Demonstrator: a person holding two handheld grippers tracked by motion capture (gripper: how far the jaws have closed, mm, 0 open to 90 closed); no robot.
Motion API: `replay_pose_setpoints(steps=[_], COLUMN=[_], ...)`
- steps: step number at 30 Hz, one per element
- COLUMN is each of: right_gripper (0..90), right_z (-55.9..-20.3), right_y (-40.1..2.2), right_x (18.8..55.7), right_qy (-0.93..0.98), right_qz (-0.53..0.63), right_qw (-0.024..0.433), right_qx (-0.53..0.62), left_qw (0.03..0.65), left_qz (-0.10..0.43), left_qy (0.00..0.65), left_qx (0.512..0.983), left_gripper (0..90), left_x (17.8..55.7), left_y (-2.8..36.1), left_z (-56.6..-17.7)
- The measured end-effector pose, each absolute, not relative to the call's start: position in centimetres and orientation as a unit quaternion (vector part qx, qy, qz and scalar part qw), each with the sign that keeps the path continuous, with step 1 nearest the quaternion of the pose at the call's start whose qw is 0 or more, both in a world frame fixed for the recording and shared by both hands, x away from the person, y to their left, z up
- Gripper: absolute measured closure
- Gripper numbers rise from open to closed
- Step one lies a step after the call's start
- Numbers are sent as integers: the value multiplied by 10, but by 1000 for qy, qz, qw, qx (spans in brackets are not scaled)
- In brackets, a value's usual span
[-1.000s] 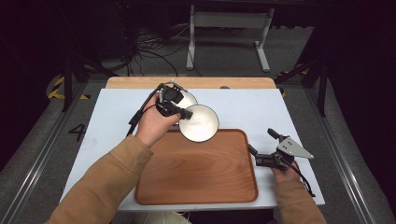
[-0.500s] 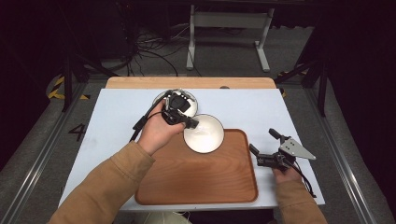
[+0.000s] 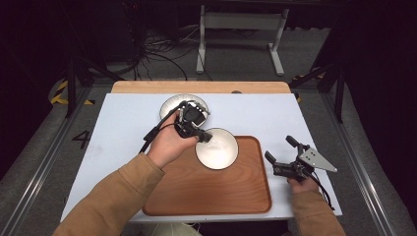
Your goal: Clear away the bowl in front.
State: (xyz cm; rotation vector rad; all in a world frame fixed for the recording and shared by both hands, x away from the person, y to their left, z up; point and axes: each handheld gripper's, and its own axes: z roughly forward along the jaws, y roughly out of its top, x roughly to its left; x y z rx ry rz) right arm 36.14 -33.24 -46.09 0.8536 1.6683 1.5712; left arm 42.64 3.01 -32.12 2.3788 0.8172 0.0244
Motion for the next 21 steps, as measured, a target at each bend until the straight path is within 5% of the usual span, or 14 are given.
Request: replay_pose_setpoints(steps=[21], right_gripper=[0], right_z=[-461], right_y=[-332], right_x=[361], right_qy=[642], right_qz=[603], right_qw=[341], right_qx=[328], left_qw=[255], left_qz=[-26], left_qy=[293], left_qx=[921], left_gripper=[819], left_x=[422], left_y=[17], left_z=[-359])
